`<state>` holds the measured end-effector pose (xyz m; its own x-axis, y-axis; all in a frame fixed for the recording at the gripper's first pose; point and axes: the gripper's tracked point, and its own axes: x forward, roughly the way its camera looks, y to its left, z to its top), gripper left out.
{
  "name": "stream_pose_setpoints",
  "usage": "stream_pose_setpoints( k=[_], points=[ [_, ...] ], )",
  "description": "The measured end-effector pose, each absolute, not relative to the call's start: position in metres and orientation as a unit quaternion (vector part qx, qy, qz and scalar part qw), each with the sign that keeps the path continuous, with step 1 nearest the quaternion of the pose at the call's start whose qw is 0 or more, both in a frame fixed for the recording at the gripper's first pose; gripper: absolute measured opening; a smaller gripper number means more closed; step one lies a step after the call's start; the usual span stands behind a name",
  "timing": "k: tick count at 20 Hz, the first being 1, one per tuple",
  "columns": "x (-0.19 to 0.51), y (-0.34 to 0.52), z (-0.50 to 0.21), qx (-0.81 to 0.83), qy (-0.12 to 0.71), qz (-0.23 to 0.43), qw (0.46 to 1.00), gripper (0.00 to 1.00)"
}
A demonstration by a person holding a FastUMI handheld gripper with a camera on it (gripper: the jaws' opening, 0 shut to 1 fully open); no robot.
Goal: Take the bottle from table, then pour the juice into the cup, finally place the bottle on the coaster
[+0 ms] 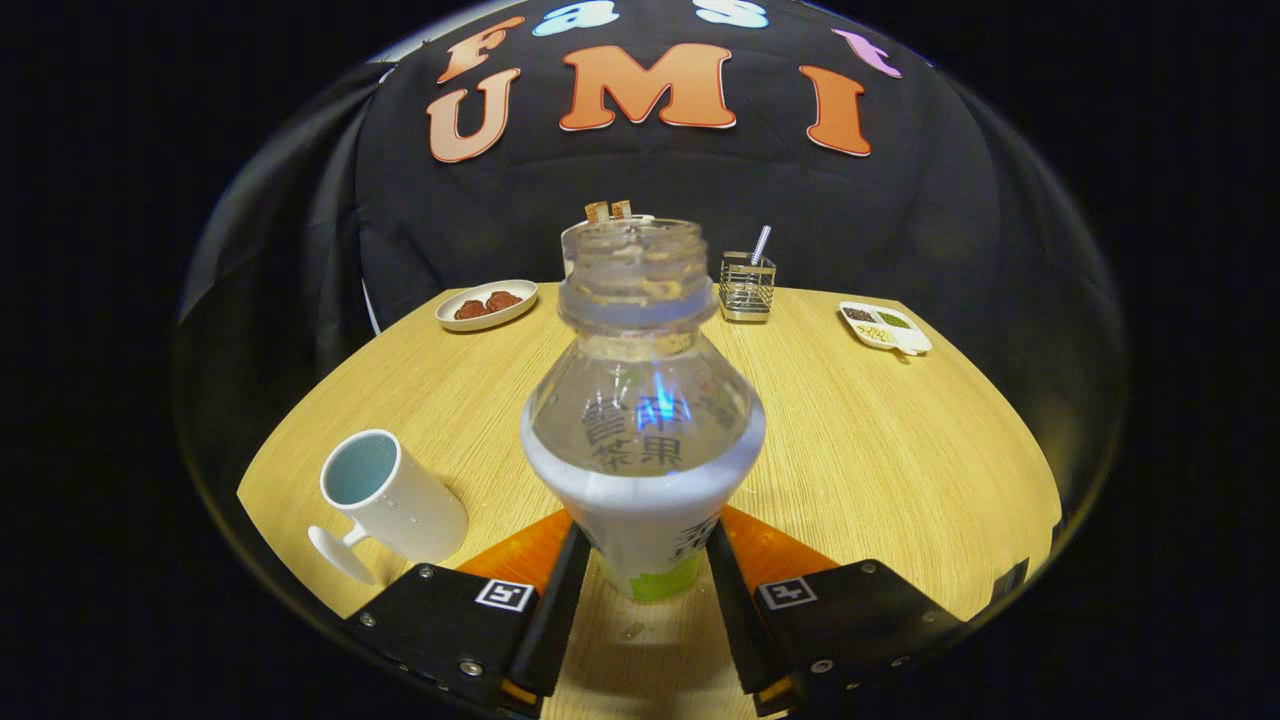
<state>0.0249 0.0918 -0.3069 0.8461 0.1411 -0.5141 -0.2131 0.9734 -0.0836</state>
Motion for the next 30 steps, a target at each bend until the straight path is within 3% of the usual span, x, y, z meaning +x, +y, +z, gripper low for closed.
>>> stream_pose_setpoints(
  k=[8, 15, 30],
  points=[
    [0.021, 0.093, -0.289, -0.107, 0.273, 0.083, 0.953, 0.57],
    [0.022, 0.106, -0.250, -0.242, 0.239, 0.087, 0.936, 0.56],
    [0.025, 0.158, -0.226, -0.523, 0.151, 0.112, 0.831, 0.56]
  ],
)
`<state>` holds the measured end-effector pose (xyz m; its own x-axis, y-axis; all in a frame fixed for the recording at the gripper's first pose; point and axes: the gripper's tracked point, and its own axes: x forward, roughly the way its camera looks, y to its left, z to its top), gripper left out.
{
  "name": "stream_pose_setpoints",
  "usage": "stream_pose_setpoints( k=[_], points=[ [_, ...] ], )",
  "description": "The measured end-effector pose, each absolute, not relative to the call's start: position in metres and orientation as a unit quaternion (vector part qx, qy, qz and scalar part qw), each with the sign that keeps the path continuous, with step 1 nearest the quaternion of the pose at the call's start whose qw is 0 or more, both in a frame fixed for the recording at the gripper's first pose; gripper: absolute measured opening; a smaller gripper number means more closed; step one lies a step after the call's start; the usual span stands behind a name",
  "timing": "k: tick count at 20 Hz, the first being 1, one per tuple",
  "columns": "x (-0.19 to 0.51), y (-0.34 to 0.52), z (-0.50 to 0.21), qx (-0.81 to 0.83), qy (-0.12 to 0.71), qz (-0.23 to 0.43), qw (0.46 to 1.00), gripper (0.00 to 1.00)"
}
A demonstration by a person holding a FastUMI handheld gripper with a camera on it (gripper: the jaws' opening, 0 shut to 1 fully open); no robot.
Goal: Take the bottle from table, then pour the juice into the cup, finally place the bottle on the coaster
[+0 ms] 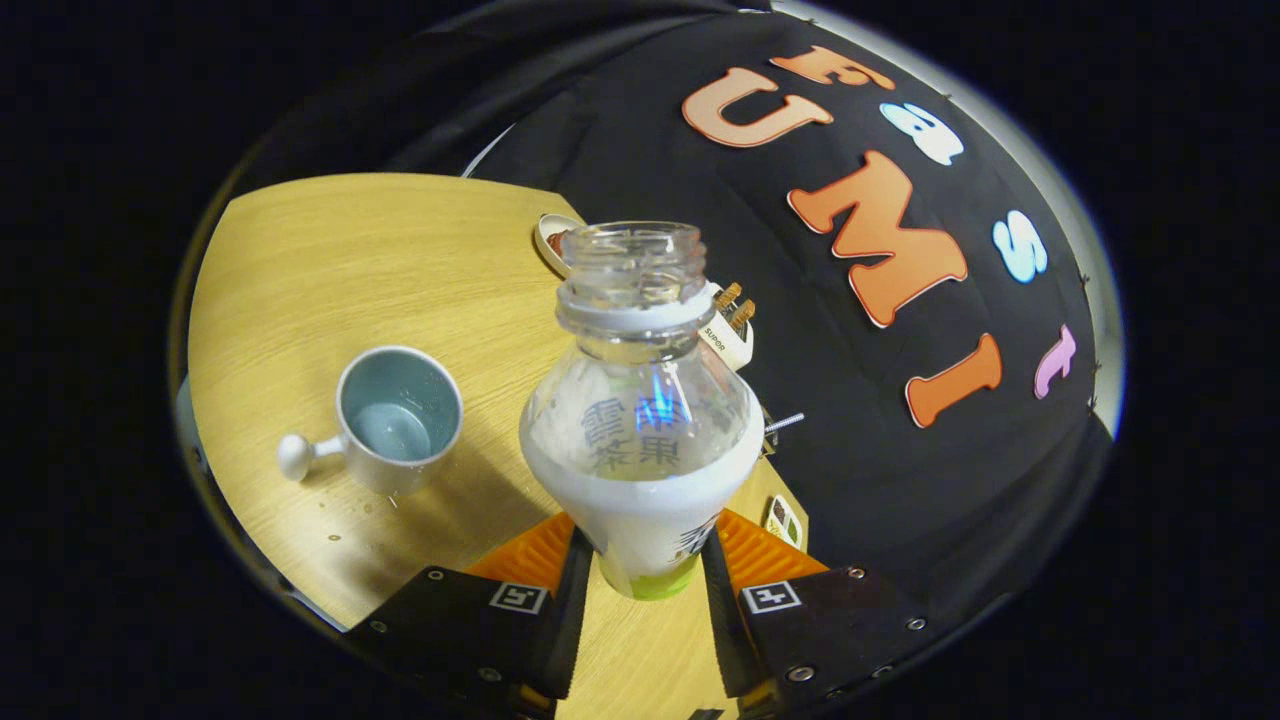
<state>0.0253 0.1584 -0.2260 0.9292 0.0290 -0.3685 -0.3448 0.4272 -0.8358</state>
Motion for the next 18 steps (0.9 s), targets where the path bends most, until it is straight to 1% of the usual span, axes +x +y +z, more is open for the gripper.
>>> stream_pose_setpoints(
  k=[12, 18],
  points=[
    [0.051, 0.163, -0.212, -0.683, 0.065, 0.069, 0.724, 0.56],
    [0.051, 0.170, -0.208, -0.728, 0.035, 0.071, 0.681, 0.56]
  ],
)
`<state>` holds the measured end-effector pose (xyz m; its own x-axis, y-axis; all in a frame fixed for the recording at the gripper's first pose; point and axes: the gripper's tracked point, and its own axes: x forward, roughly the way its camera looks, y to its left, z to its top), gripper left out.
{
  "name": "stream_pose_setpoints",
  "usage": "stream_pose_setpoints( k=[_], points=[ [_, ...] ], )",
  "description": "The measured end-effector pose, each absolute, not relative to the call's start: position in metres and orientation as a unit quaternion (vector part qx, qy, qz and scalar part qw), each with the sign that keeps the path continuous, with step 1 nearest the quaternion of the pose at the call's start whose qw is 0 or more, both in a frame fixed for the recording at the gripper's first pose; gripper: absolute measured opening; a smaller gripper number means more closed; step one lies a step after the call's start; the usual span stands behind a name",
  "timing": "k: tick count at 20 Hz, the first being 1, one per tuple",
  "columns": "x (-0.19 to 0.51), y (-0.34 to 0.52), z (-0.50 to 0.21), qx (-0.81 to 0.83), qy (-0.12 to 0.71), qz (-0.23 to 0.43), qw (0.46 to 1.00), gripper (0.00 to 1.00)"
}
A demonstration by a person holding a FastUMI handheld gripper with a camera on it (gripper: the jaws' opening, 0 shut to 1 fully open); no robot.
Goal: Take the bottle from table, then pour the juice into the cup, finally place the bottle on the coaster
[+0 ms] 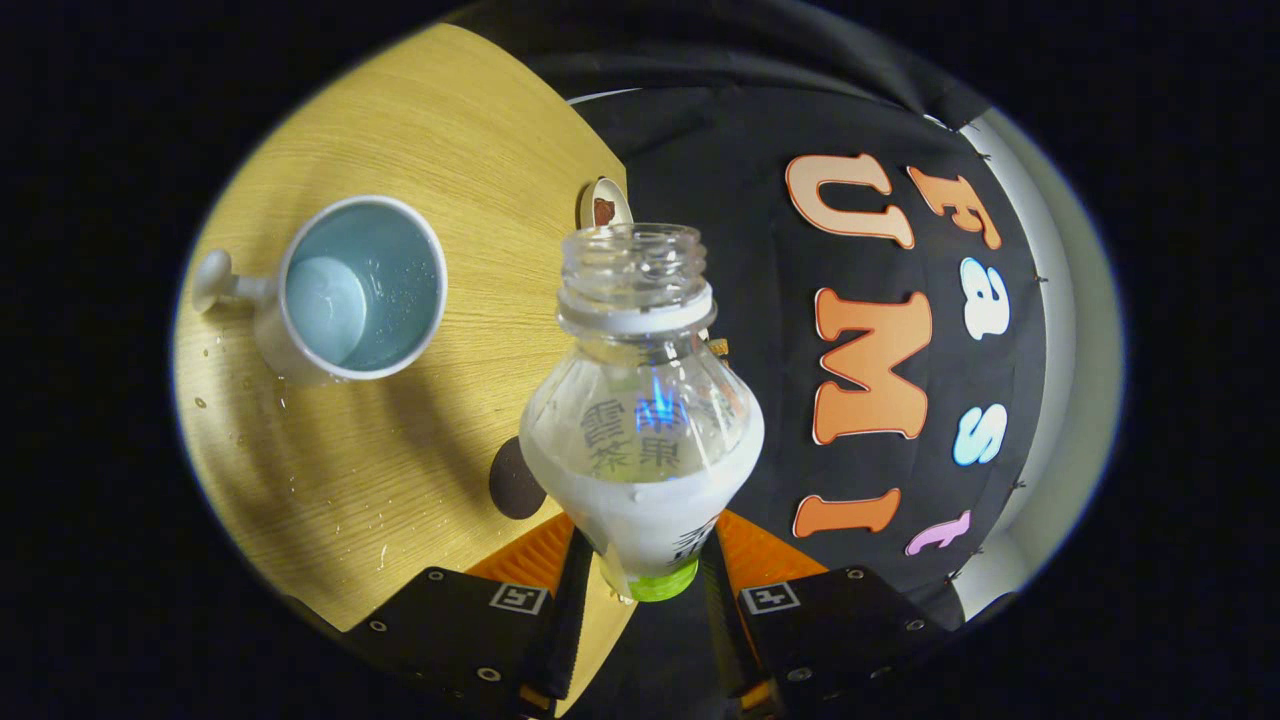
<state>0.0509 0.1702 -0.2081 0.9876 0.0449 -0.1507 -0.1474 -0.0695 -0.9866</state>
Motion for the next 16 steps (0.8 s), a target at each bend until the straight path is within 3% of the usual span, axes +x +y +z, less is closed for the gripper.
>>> stream_pose_setpoints(
  k=[16],
  points=[
    [0.065, 0.174, -0.212, -0.799, -0.001, 0.078, 0.597, 0.56]
  ],
)
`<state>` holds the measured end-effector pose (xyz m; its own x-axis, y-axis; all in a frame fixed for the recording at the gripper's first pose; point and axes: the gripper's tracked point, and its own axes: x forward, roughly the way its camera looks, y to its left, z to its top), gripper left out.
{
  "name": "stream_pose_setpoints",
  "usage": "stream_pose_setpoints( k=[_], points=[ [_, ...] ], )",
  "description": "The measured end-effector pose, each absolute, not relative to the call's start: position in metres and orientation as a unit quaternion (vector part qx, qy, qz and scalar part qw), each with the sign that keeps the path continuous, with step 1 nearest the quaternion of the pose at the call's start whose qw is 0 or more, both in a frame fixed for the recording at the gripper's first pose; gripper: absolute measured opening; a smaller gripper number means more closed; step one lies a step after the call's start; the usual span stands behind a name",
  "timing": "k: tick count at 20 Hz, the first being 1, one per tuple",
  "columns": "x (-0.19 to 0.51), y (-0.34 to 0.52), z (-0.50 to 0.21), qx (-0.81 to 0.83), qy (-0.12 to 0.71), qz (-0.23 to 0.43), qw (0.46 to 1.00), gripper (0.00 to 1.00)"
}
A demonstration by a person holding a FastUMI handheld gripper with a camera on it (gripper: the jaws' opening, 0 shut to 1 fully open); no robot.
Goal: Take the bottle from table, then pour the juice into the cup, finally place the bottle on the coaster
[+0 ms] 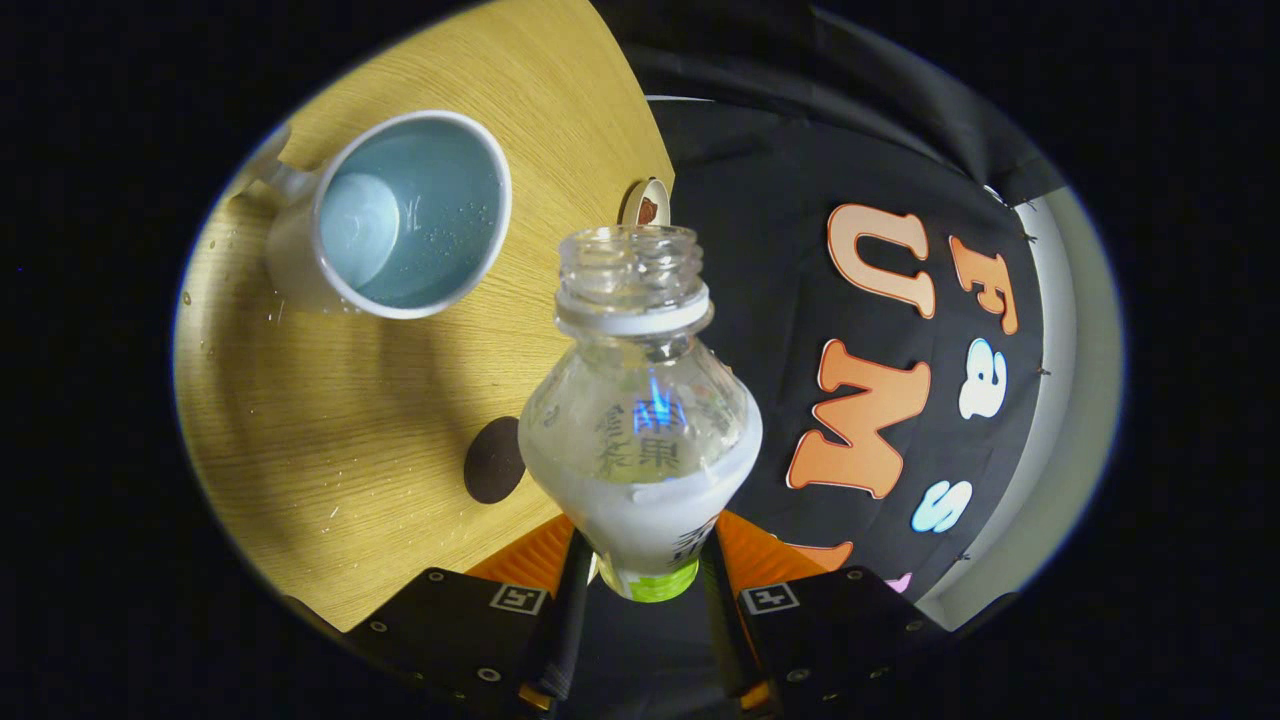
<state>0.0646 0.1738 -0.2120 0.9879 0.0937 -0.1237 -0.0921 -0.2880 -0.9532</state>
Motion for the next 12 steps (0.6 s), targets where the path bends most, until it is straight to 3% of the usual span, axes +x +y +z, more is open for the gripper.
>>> stream_pose_setpoints(
  k=[12],
  points=[
    [0.0643, 0.1781, -0.2035, -0.822, -0.019, 0.087, 0.563, 0.56]
  ],
)
